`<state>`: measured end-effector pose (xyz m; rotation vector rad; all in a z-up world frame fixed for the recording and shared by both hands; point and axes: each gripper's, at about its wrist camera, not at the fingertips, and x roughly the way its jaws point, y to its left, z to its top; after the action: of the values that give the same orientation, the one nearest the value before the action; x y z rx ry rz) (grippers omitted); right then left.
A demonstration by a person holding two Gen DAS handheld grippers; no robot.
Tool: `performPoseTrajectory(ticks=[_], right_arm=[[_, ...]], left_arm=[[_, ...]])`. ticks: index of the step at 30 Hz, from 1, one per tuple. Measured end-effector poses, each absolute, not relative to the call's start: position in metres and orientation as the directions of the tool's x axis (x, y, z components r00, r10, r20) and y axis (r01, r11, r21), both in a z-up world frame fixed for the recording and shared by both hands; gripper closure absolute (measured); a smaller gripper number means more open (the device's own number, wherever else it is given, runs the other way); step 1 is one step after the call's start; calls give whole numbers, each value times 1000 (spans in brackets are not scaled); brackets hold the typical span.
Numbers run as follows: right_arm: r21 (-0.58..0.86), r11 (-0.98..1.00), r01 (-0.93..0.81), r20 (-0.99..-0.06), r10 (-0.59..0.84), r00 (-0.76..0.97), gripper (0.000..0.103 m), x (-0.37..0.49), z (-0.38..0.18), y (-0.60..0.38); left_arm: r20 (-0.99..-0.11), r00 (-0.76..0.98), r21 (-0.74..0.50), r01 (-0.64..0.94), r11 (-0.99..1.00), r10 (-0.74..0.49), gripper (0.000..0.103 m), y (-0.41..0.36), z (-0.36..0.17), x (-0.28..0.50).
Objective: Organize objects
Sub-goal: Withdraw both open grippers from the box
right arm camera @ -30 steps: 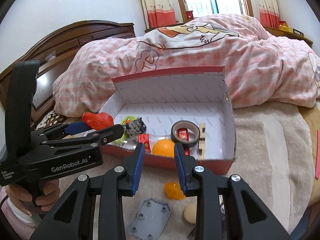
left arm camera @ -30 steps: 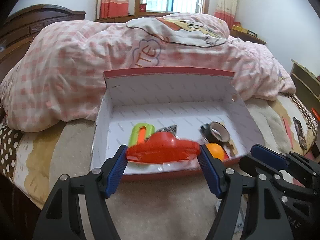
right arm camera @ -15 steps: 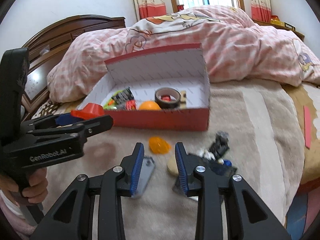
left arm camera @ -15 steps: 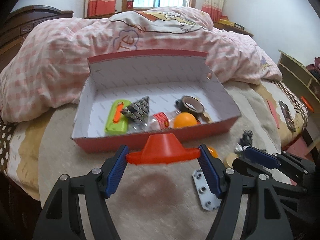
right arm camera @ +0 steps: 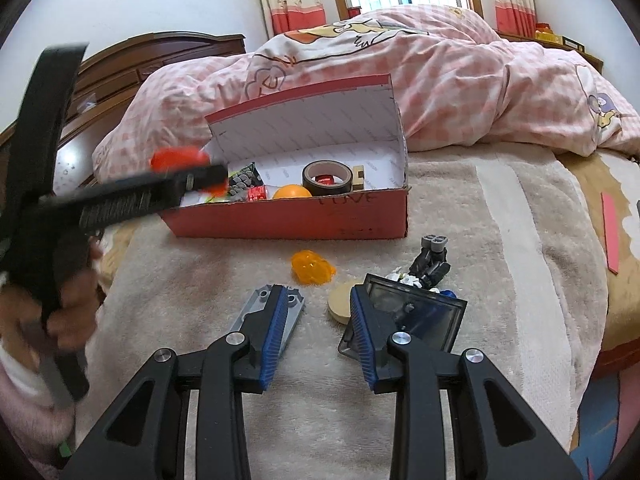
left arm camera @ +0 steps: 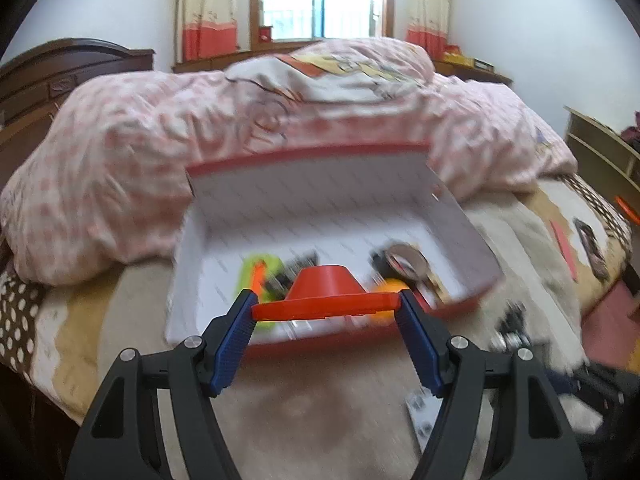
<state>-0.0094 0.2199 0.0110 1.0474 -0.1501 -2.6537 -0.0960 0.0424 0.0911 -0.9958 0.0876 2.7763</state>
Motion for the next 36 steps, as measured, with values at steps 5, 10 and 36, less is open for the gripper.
performPoseTrajectory(ticks=[5, 10, 36], right_arm=[[205, -953, 223, -657, -303, -690, 70, -10, 8, 220], [209, -953, 221, -659, -304, -688, 70, -12, 7, 221], [201, -953, 225, -651, -302, -697, 70, -1, 9, 220]], left_arm=[[-652, -748, -10, -154, -988, 123, 32, 32, 85, -129], [-708, -700, -12, -124, -992, 96, 31, 26, 70, -144], [-683, -704, -56, -215, -975, 194, 25, 36, 79, -80]])
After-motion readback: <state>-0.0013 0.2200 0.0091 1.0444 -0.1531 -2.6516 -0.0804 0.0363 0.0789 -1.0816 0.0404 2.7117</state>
